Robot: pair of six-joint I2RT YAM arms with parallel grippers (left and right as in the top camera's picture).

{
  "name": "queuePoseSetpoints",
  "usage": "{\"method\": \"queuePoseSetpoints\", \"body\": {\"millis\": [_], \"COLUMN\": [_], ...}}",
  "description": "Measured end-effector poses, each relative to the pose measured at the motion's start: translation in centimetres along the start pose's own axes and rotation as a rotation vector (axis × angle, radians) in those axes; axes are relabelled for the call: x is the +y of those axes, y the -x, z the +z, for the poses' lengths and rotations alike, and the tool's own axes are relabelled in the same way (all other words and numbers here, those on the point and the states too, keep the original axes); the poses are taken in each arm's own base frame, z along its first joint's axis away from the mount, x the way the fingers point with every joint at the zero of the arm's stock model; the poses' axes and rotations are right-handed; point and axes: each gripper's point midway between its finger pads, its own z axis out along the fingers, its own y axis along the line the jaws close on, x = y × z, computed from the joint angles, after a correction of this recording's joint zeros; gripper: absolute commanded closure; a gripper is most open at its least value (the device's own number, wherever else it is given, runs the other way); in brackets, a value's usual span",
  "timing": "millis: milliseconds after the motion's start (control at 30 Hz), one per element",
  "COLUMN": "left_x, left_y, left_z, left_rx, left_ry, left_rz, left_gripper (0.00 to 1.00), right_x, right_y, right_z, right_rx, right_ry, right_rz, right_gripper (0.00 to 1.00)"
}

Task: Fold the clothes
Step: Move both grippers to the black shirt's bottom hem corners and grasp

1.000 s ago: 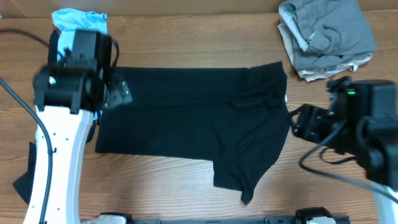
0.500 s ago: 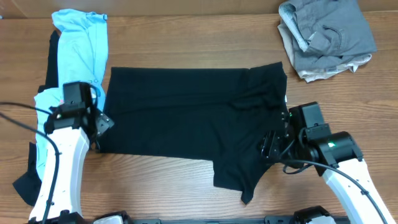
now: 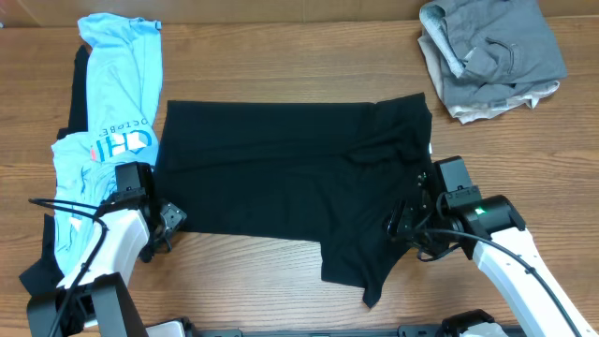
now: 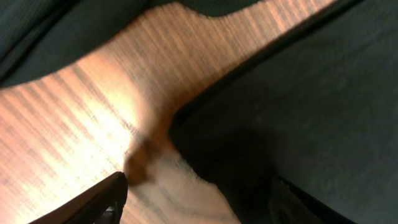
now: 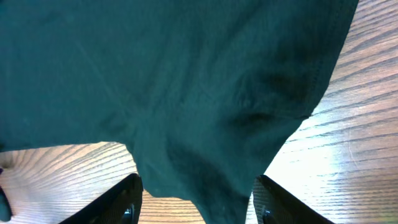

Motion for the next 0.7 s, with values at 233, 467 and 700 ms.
{"method": "queuePoseSetpoints", "body": {"millis": [233,467,700], "left_x": [-1.4,-2.2,-2.8], "left_y": [2.7,4.0,2.9], "left_z": [0.8,1.1,0.9], "left_rx": [-0.106,-0.140,-0.074], "left_ry": [-0.028,-0.046,-0.083], "left_rz": [-0.020,-0.025,0.017], "left_gripper": [0.36,0.93,0.96], "right_x": [-0.1,-0.5,-0.9], "right_y": [0.0,-0.1,-0.8], "right_z": [0.3,0.8,1.2], "right_rx": [0.008,0.010,0.039], "right_ry": [-0.009,-0.014,-0.018], "right_rz": [0.006,0.011,0.034], "right_gripper": [0.40,0.40,0.45]}}
